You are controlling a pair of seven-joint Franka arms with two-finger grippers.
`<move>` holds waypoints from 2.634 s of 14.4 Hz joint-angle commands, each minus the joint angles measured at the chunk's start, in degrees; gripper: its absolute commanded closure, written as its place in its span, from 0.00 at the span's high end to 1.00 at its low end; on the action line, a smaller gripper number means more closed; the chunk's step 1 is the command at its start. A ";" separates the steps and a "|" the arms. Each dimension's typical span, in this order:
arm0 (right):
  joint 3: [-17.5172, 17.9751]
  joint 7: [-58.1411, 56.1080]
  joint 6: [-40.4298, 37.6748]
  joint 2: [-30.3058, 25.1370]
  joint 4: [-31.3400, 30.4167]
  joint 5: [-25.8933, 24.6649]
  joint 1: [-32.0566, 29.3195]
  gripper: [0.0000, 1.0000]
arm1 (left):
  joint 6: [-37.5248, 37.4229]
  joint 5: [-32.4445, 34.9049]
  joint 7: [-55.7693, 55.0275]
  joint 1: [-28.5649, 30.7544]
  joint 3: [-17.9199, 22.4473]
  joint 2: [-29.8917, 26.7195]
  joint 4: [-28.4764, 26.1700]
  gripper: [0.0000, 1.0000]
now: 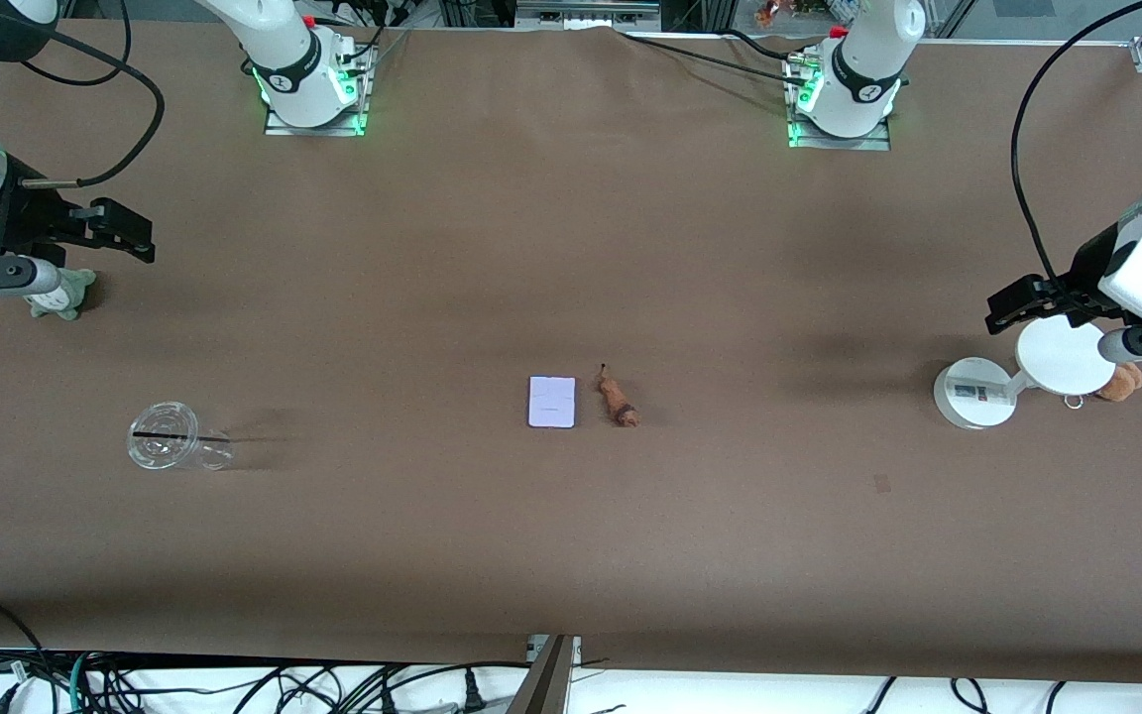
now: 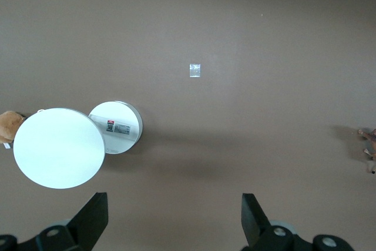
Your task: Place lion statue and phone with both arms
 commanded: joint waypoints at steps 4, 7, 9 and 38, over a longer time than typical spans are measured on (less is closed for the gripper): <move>0.44 -0.34 -0.62 0.84 1.88 -0.51 -0.44 1.00 | -0.62 -0.43 0.30 -0.03 -0.22 0.13 1.71 1.00; 0.44 -0.25 -0.53 0.84 1.88 -0.60 -0.36 1.00 | -0.71 -0.43 0.12 -0.03 -0.22 0.39 2.42 1.00; 0.44 -0.34 -0.36 0.84 1.88 -0.43 -0.44 1.00 | -0.71 -0.34 0.12 -0.03 -0.13 0.39 2.42 1.00; 0.53 0.10 -0.09 1.98 1.79 -0.07 -0.18 1.00 | 16.68 -0.52 -53.88 -23.65 -0.66 21.72 5.30 1.00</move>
